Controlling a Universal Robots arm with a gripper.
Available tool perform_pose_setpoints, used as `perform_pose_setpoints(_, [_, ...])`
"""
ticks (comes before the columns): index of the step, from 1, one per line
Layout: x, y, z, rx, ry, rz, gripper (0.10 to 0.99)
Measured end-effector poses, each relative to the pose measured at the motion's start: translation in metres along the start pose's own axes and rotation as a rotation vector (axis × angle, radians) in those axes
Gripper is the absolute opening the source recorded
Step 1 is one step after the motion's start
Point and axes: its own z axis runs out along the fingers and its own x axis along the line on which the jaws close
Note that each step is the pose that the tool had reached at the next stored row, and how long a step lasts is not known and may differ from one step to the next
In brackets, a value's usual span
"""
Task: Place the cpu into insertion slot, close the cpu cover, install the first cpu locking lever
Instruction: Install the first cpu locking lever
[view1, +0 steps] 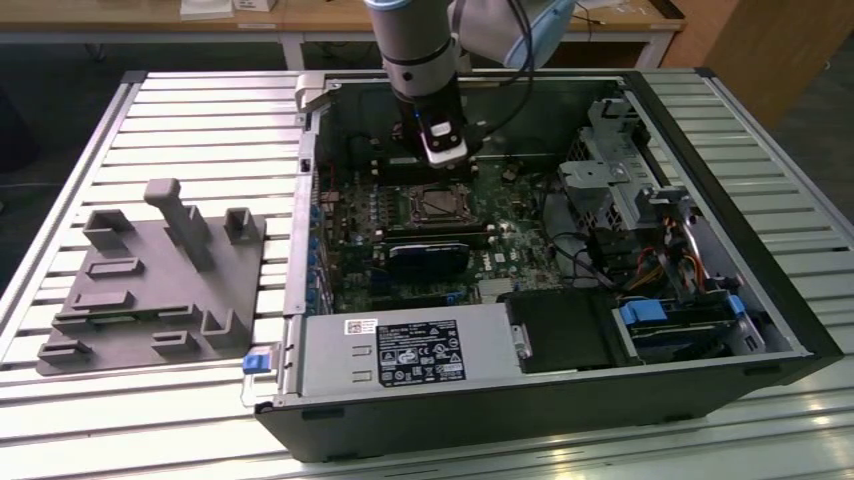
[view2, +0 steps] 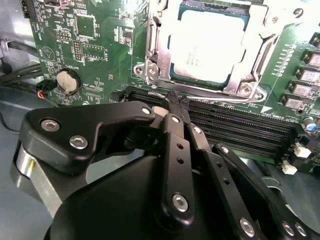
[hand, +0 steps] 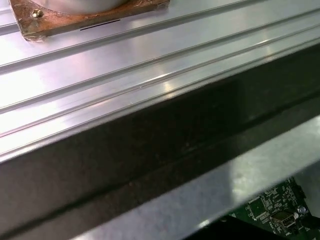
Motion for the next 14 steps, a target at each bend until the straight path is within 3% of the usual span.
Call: perform_pose_setpoints(14, [0.0007,-0.0007,0.0036,0.004,-0.004,0.018,0.106])
